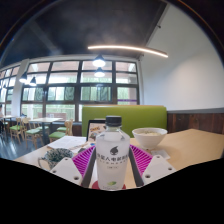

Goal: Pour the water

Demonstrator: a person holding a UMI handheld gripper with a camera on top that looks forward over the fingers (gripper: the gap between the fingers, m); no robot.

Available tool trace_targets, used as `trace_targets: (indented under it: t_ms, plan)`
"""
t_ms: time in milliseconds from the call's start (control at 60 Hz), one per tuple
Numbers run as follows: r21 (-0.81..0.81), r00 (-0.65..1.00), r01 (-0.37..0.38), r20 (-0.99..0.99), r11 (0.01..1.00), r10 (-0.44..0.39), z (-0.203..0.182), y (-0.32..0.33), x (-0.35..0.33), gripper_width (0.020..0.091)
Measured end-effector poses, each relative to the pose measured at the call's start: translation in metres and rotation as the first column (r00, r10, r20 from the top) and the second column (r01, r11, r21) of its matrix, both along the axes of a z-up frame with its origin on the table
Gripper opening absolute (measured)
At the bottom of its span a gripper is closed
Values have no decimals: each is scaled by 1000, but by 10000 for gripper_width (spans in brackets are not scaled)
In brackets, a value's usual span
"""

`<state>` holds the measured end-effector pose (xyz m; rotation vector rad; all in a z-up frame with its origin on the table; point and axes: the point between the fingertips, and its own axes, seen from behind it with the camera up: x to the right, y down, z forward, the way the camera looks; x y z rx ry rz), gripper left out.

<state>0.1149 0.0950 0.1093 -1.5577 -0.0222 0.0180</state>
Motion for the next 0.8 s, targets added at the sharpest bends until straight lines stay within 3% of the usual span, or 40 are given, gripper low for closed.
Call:
trace_targets:
  t_ms: [117,133,267,533,800]
  plan:
    - [-6,998,-33,-58,999,33,16,-26,-3,846]
    - [-7,998,-26,-61,1000,25,19,-30,-1,852]
    - [-13,999,30,-40,999,-30,39,-79,8,831]
    - [-57,998,-12,-62,998,9,60,-195,-30,831]
    - [-84,996,-72,-61,994,67,54,-282,-56,827]
